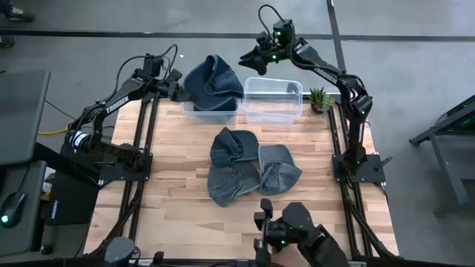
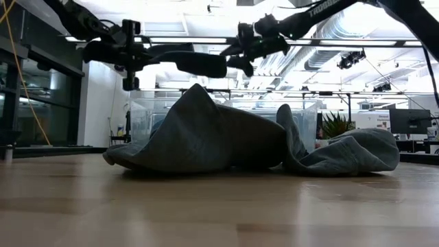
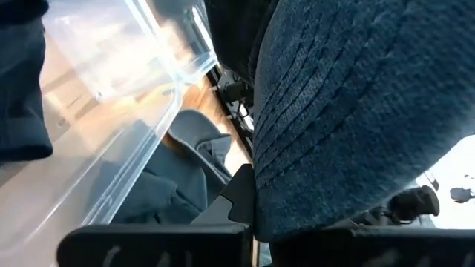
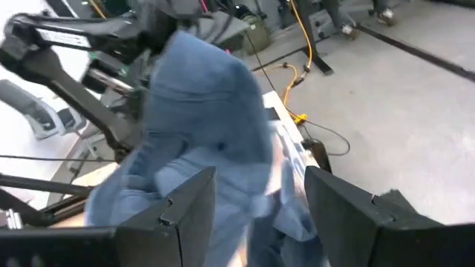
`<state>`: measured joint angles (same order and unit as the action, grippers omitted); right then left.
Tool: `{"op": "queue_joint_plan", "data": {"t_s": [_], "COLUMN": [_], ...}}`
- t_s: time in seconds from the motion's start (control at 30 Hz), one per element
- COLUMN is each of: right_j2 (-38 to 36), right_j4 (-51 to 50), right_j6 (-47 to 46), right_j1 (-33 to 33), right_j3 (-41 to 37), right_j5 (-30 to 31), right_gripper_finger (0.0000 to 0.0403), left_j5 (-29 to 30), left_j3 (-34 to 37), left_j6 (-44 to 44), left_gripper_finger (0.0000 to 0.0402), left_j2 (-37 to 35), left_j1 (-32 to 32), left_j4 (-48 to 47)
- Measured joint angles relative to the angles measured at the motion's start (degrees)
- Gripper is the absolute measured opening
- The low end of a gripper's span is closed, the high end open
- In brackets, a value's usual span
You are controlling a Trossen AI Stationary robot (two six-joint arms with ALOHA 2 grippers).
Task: Pick and place caps into container
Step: Put the bottom dark blue cap into the left transparent container
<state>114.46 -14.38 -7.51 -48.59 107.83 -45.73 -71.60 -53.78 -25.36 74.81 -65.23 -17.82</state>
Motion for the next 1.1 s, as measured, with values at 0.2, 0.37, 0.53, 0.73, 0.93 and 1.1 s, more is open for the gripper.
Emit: {"op": "queue_joint_plan", "data": {"t_s": [0.2, 0.37, 0.53, 0.73, 0.93, 1.1], "right_j2": [1.1, 1.1, 1.1, 1.1, 1.1, 1.1], "right_j4": [-0.9, -1.7, -3.6, -5.5, -5.7, -6.1], "right_j6": [1.9, 3.1, 5.6, 7.7, 8.3, 9.1], "right_j1": [0.3, 0.3, 0.3, 0.4, 0.4, 0.4], "right_j3": [0.0, 0.0, 0.0, 0.0, 0.0, 0.0], "right_j5": [0.1, 0.1, 0.0, -0.1, 0.4, 0.4], "right_gripper_finger": [0.02, 0.02, 0.02, 0.02, 0.02, 0.02], "left_j5": [5.6, 9.8, 14.0, 18.7, 22.9, 23.7], "left_j3": [0.0, 0.0, 0.0, 0.0, 0.0, 0.0], "left_j6": [1.3, 1.5, 1.2, 1.2, 4.2, 4.6], "left_gripper_finger": [0.0005, 0.0009, 0.0025, 0.0033, 0.0068, 0.0134], "left_j2": [0.0, 0.0, 0.0, 0.0, 0.0, 0.0], "left_j1": [0.0, 0.0, 0.0, 0.0, 0.0, 0.0], "left_j4": [-5.0, -8.8, -9.3, -9.3, -8.9, -7.8]}}
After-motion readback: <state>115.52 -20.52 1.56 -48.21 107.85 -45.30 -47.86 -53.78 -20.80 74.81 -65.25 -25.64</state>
